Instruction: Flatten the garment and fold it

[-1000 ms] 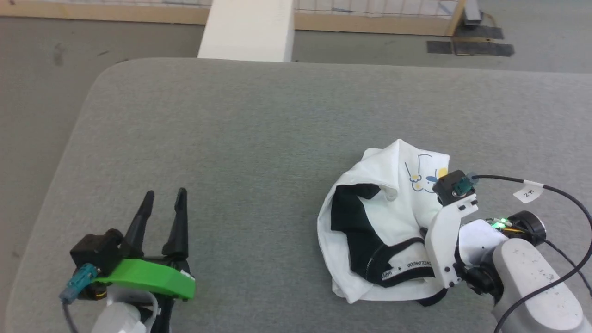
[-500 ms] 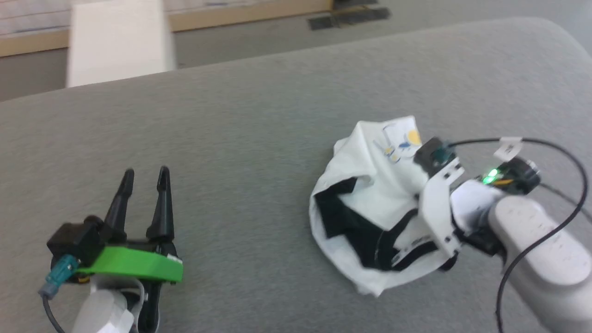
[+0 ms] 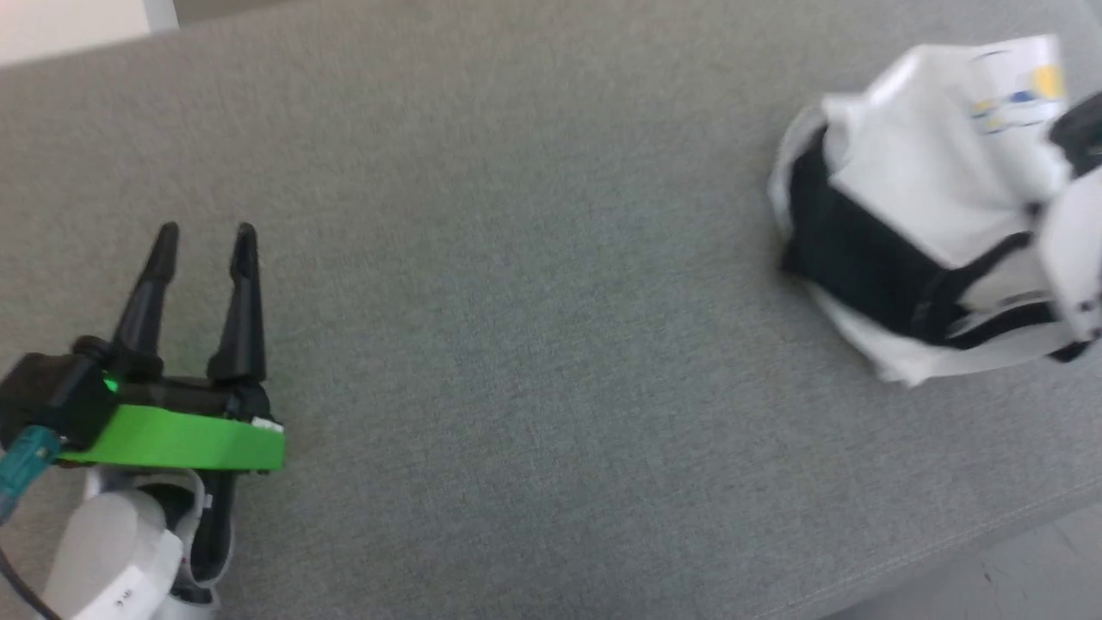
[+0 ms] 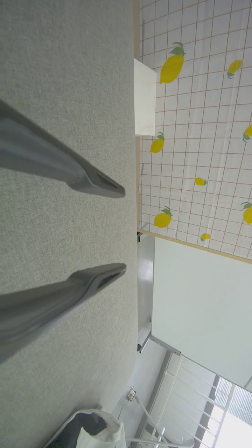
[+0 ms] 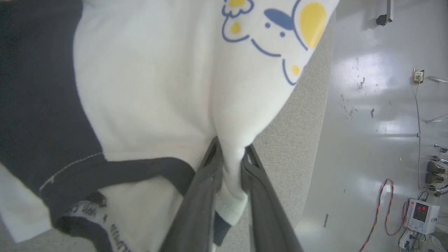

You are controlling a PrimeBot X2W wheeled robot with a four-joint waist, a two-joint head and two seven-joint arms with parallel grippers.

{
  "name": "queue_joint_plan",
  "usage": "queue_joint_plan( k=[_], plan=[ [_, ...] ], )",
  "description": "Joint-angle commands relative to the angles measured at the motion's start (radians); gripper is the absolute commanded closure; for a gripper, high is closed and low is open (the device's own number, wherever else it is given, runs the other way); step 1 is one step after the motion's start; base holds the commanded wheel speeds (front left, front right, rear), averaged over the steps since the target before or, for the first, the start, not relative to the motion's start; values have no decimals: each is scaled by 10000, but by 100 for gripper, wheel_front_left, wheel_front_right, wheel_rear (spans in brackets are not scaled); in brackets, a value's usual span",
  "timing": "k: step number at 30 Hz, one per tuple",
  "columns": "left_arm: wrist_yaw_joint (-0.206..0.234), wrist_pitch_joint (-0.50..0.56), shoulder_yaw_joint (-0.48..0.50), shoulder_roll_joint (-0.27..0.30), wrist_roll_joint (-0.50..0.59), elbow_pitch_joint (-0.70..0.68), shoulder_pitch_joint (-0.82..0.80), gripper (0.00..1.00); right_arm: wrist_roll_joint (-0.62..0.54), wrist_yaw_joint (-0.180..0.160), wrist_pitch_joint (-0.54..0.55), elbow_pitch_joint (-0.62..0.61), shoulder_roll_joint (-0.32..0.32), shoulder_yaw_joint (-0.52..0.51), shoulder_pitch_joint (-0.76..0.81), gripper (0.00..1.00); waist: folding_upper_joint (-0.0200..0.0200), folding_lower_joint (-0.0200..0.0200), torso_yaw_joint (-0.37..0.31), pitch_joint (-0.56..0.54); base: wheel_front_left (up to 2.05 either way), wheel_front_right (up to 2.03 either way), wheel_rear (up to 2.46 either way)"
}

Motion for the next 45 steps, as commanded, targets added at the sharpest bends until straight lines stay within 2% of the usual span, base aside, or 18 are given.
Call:
queue_joint_plan(
  k=[1,4,11,18,20,27,31,39,45],
  plan=[
    [69,66,82,157,101,-146,-146,0,6,-19,-159,177,-185,-129,-190,100,0,-1,521,1485,0,0,0],
    [139,252,205,342,110,-495,-167,0,-170,-19,-397,657,-593,-528,-316,100,0,-1,725,1917,0,0,0],
    [280,631,490,750,149,-1252,-75,0,-855,-19,-795,1822,-1022,-1817,-686,100,0,-1,986,2580,0,0,0],
    [434,895,823,1029,103,-1867,307,0,-2046,-19,-971,2721,-895,-3716,-828,100,0,-1,996,2832,0,0,0],
    [466,921,845,1040,90,-1936,386,0,-2590,-19,-1216,2754,-806,-4149,-798,0,0,-1,992,2801,0,0,0],
    [498,735,713,857,-12,-1686,461,0,-3761,-19,-2034,2388,-63,-5707,-865,0,0,-1,1044,2099,0,0,0],
    [492,362,549,563,-117,-1197,466,0,-3897,-19,-2987,1523,405,-6317,-867,0,0,-1,1256,1253,0,0,0],
    [569,-208,470,81,-301,-171,658,0,-2993,-19,-4401,-1160,1635,-6093,-567,0,0,-1,1688,-647,0,0,0],
    [700,-430,349,-264,-259,373,743,0,-2180,-19,-5398,-2663,3184,-5606,104,0,0,-1,2109,-1857,0,0,0]
  ],
)
